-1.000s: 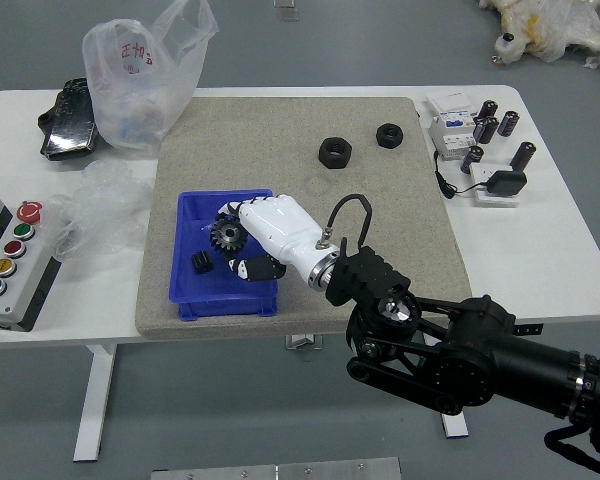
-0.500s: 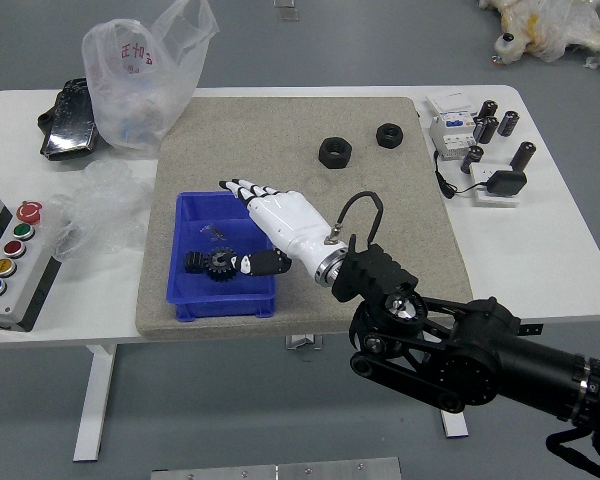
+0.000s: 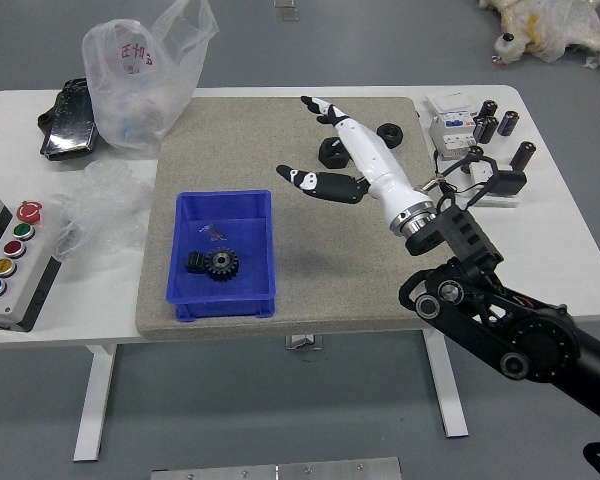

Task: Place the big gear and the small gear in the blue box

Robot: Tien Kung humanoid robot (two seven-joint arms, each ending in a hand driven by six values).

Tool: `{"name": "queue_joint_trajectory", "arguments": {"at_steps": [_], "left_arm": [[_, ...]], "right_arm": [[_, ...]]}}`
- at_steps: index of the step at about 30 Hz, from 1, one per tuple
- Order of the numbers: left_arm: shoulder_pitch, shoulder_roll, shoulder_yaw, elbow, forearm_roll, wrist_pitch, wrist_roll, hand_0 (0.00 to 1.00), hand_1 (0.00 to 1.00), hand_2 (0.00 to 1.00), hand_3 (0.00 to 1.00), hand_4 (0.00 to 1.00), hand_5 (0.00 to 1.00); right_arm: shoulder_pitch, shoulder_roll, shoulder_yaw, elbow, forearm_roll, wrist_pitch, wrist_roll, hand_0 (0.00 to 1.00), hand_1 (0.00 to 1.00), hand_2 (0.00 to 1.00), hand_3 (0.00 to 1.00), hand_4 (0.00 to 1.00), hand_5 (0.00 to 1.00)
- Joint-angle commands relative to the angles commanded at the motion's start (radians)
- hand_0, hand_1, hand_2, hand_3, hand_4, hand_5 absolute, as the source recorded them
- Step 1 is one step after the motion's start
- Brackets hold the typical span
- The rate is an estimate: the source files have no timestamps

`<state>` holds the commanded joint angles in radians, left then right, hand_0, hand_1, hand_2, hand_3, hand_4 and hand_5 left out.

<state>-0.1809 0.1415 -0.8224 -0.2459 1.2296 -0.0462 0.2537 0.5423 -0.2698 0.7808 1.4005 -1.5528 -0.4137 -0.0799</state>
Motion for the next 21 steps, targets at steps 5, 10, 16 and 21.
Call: {"name": "queue_joint_trajectory", "arguments": {"at_steps": [5,10,16,21], "left_arm": [[-0.007,-0.001,0.018,0.002,-0.018,0.003,-0.011,0.743,0.619,0.622,0.776,0.766,0.593],[-0.013,-0.004,0.028,0.002,-0.029,0.002,-0.015,0.743,0.619,0.623,0.775,0.765,0.590],[-0.019,0.001,0.038,0.001,-0.042,-0.004,-0.020,0.743,0.620,0.622,0.776,0.765,0.589],[-0.019,0.008,0.027,0.000,-0.032,-0.008,-0.017,0.743,0.619,0.622,0.776,0.763,0.587]], "right_arm": [[-0.082,-0.041,0.114,0.003,0.139,0.016,0.109,0.514,0.770,0.816,0.834,0.835,0.491],[-0.169,-0.062,0.216,-0.016,0.271,0.035,0.208,0.515,0.731,0.778,0.790,0.836,0.512],[-0.259,-0.071,0.310,-0.039,0.425,0.060,0.299,0.507,0.710,0.756,0.764,0.845,0.522],[-0.283,-0.073,0.355,-0.051,0.552,0.087,0.349,0.498,0.686,0.740,0.741,0.844,0.543]]}}
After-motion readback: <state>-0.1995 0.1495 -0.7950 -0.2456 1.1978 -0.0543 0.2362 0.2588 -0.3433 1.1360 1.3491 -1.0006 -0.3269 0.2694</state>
